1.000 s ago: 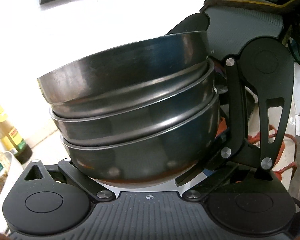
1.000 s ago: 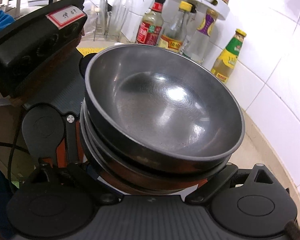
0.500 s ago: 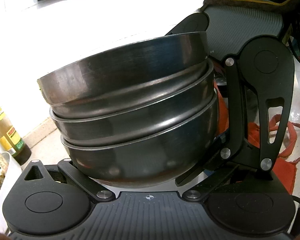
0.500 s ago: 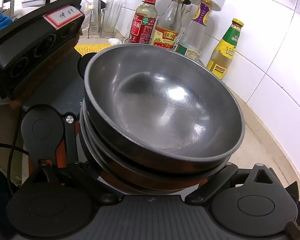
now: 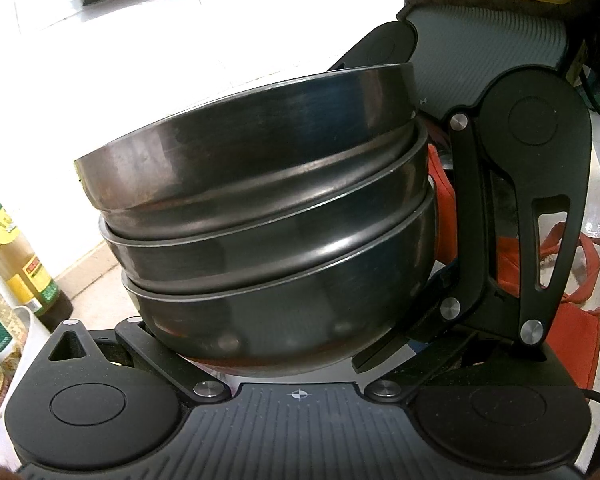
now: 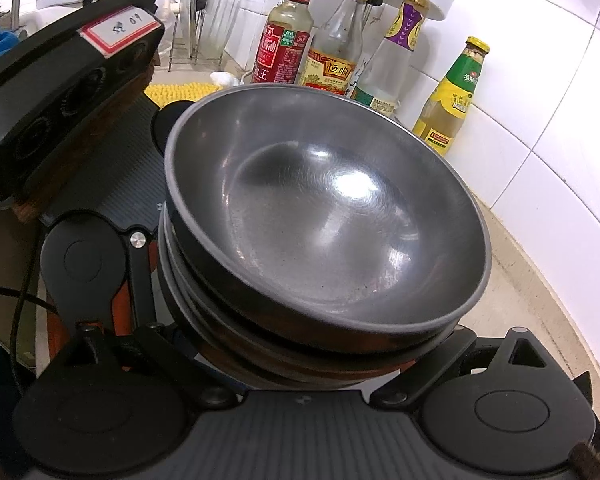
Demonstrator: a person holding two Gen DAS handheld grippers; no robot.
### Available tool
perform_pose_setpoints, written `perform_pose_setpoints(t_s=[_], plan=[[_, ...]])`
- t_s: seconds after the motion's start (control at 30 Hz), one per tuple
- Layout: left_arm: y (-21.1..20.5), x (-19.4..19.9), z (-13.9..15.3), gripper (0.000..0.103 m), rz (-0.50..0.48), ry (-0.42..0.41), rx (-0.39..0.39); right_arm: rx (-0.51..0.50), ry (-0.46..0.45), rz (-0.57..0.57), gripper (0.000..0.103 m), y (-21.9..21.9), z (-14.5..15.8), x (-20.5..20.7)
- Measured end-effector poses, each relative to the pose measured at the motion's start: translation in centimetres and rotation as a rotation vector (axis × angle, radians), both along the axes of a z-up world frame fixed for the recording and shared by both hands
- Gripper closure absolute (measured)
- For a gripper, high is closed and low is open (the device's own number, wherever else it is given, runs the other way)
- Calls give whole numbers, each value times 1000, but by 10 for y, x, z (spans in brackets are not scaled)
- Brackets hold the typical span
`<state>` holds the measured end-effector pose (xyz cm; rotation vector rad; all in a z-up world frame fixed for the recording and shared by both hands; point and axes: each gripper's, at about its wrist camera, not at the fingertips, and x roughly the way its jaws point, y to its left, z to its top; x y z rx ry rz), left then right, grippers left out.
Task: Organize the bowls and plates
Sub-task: 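Carry the steel bowl stack with both grippers over the red cloth, then lower the bowl stack onto the floral-rim plate stack and open both grippers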
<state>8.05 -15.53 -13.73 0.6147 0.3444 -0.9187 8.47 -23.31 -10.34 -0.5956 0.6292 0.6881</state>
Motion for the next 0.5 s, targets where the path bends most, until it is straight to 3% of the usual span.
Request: perform_pose_setpoints(t_s=[0.5], plan=[[-18,-13,-12,0,7,33,2,-23,41,-22,10,-2,-4,7]])
